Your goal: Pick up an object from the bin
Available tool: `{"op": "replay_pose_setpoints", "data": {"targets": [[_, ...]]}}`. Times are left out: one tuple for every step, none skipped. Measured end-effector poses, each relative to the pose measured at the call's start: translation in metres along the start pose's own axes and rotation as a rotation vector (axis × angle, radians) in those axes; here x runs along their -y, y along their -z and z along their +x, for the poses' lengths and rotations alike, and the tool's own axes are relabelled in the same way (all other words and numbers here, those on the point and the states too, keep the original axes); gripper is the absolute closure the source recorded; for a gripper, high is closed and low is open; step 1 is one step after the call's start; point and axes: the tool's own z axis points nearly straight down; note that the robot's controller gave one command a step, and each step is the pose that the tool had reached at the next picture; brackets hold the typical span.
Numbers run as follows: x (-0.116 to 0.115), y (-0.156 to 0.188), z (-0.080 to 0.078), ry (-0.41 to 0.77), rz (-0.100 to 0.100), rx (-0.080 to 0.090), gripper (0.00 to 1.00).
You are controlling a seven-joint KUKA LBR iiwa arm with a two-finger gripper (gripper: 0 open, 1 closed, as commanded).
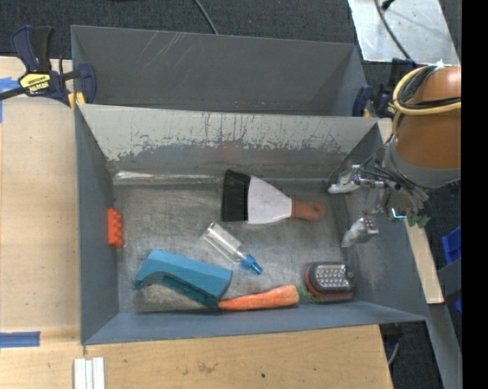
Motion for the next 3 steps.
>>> {"op": "replay_pose_setpoints", "data": {"targets": [[0.0, 0.004, -0.002, 0.002, 0.001, 0.007, 0.0], [-0.016, -0.035, -0.039, 0.037, 0.005, 0.02, 0.0], [-0.035, -0.074, -0.054, 0.212, 0.001, 0.004, 0.0]]}}
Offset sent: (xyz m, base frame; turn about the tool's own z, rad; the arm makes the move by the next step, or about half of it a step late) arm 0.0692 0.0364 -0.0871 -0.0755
